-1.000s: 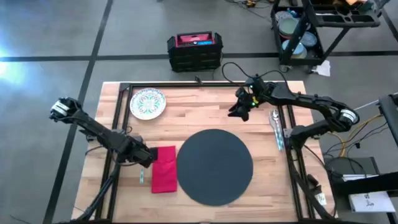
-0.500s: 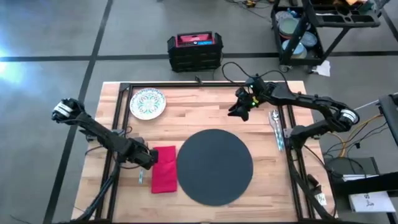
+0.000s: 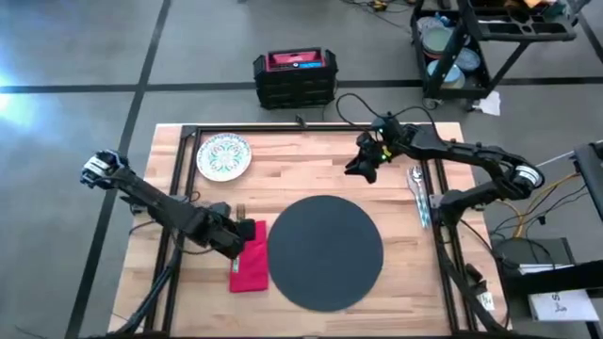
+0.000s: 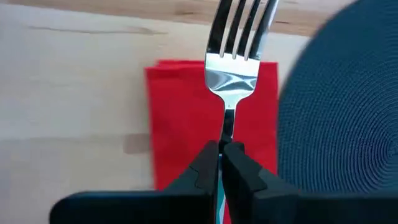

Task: Set table place
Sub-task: Put the blue fork on the red napkin

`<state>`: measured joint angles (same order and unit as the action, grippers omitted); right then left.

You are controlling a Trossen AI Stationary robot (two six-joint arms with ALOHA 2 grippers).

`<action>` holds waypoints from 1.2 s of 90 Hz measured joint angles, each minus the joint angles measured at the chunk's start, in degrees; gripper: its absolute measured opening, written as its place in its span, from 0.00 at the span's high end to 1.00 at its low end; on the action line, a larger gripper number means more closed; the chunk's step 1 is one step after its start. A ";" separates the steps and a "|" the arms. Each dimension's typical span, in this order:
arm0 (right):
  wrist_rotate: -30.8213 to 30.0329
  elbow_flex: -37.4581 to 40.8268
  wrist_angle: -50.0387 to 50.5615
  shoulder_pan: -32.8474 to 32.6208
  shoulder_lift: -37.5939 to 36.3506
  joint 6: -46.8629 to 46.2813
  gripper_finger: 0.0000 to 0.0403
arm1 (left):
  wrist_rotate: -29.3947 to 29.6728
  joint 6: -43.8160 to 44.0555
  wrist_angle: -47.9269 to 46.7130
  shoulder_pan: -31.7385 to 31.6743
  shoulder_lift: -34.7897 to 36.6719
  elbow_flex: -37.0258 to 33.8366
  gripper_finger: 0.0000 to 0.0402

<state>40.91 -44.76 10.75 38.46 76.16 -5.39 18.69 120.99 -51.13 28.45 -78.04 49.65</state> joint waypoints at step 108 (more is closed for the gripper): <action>-0.11 -0.01 -1.15 -0.02 0.00 0.06 0.61 | -1.52 -0.33 11.16 0.00 -8.40 -0.92 0.85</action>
<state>40.80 -44.77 9.60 38.44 76.16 -5.32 17.18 120.66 -39.97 28.45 -86.44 48.73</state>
